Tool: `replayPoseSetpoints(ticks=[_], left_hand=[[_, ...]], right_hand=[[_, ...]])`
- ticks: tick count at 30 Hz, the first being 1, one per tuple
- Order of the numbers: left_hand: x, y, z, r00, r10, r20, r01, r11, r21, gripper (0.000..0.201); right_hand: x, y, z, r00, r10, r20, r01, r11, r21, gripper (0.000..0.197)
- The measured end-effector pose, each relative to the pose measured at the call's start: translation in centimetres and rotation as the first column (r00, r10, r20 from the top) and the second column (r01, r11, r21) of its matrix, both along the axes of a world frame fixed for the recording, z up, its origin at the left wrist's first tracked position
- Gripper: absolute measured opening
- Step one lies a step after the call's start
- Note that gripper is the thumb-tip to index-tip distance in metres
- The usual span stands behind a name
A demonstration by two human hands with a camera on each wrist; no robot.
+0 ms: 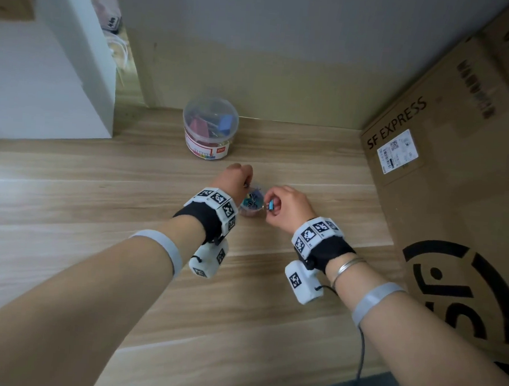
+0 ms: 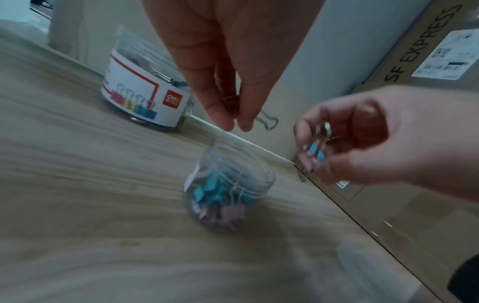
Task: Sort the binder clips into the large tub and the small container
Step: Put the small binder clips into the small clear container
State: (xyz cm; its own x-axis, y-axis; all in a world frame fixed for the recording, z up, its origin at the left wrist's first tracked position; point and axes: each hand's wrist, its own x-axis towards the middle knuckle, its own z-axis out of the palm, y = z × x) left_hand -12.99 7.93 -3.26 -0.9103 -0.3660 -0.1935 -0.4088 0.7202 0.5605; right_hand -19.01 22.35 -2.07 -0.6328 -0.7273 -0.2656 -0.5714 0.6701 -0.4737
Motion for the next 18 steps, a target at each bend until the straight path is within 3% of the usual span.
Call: replayPoseSetpoints(ticks=[6,14,16,18], left_hand=[[-1.5,0.5,-0.6,0.99,-0.02,0.138,0.013,0.998,0.055,0.03],[0.7,-0.9,-1.6,0.98,0.177,-0.094,-0.167,0.98,0.108,0.042],[1.1,-1.0,-2.5,0.992,0.125,0.002,-0.125,0.986,0.108,0.052],[1.3,-0.8,-4.1,0.992,0.048,0.119,-0.058,0.995,0.085,0.077]], right_hand=[[-2.1,-0.9,0.6,0.997,-0.063,-0.036,0.06,0.994,-0.093,0.021],[-2.1,-3.1,-0.2,0.998,0.062,0.008,-0.062,0.997,-0.04,0.027],[-2.4,-2.9,-0.2,0.997,0.079,-0.004,-0.079,0.997,-0.025,0.033],[-3.1,-1.8,-0.4,0.998,0.039,-0.059,-0.036,0.998,0.049,0.031]])
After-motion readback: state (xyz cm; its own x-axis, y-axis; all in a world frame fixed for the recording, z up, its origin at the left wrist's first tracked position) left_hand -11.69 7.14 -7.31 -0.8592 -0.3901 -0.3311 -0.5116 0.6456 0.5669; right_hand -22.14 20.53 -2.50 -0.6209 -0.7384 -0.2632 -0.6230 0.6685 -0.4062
